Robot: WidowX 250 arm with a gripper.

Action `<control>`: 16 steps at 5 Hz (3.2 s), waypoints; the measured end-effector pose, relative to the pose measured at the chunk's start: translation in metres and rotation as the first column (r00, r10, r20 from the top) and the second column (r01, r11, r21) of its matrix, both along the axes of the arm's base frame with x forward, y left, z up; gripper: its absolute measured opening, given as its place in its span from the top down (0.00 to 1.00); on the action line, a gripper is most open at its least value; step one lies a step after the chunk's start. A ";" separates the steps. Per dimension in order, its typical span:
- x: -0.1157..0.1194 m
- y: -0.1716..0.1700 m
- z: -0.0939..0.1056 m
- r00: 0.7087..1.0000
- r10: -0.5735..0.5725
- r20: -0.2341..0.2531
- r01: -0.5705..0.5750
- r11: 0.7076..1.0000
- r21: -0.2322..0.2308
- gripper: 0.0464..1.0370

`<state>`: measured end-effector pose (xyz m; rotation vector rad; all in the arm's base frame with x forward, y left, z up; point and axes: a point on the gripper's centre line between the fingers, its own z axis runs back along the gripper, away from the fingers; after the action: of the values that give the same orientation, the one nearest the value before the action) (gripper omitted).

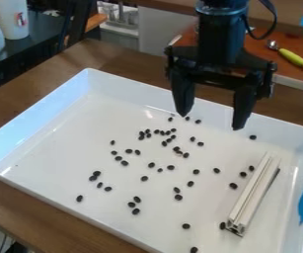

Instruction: Sweep into pile

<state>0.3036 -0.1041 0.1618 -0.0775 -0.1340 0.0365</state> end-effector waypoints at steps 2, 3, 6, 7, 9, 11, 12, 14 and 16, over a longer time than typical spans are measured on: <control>0.003 -0.002 -0.025 1.000 0.000 -0.004 0.000 1.000 -0.003 0.04; 0.011 -0.009 -0.036 1.000 -0.003 0.030 0.005 0.999 -0.037 0.04; 0.014 -0.041 -0.065 0.999 -0.021 0.047 0.024 0.998 -0.052 0.04; 0.013 -0.051 -0.083 1.000 -0.012 0.026 0.013 1.000 -0.018 0.04; 0.014 -0.064 -0.104 1.000 -0.011 0.027 0.010 1.000 0.029 0.09; 0.018 -0.059 -0.106 1.000 -0.019 0.024 0.018 1.000 0.019 0.64; 0.017 -0.045 -0.106 1.000 -0.021 0.019 0.021 1.000 0.021 0.66; 0.016 -0.011 -0.107 0.999 -0.016 0.031 0.015 1.000 0.016 0.66; 0.011 0.036 -0.109 1.000 -0.015 0.021 0.015 1.000 0.013 0.66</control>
<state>0.3151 -0.0684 0.0532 -0.0657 -0.1543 0.0202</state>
